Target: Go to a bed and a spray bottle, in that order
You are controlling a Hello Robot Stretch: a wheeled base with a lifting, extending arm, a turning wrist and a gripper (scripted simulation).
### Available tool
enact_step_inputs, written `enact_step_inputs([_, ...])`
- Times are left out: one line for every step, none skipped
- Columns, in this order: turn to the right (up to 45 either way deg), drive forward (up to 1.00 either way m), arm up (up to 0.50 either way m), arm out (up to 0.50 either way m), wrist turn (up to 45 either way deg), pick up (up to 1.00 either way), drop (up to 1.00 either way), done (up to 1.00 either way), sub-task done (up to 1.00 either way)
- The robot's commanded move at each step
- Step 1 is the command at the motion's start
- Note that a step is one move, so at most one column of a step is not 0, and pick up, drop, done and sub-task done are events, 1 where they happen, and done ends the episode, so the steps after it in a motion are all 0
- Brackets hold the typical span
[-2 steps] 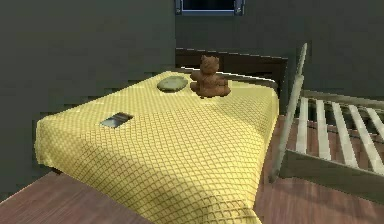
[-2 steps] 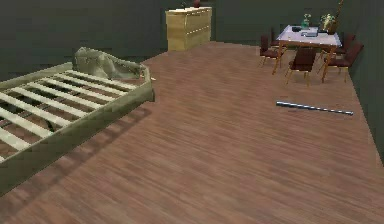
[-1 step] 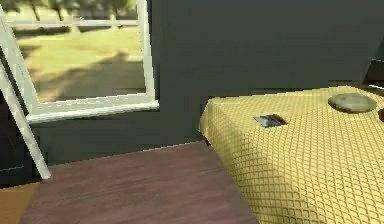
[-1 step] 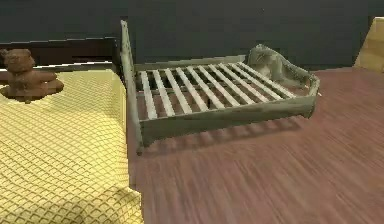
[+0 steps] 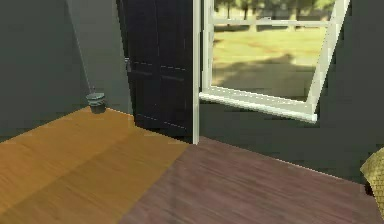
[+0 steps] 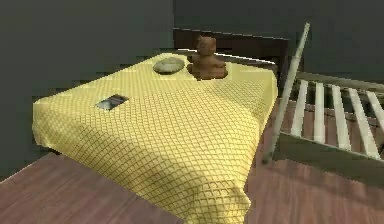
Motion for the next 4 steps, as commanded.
enact_step_inputs([-24.0,0.0,0.0,0.0,0.0,0.0,0.0,0.0,0.0])
enact_step_inputs([-3.0,0.0,0.0,0.0,0.0,0.0,0.0,0.0,0.0])
enact_step_inputs([0.0,0.95,0.0,0.0,0.0,0.0,0.0,0.0,0.0])
enact_step_inputs([-24.0,0.0,0.0,0.0,0.0,0.0,0.0,0.0,0.0])
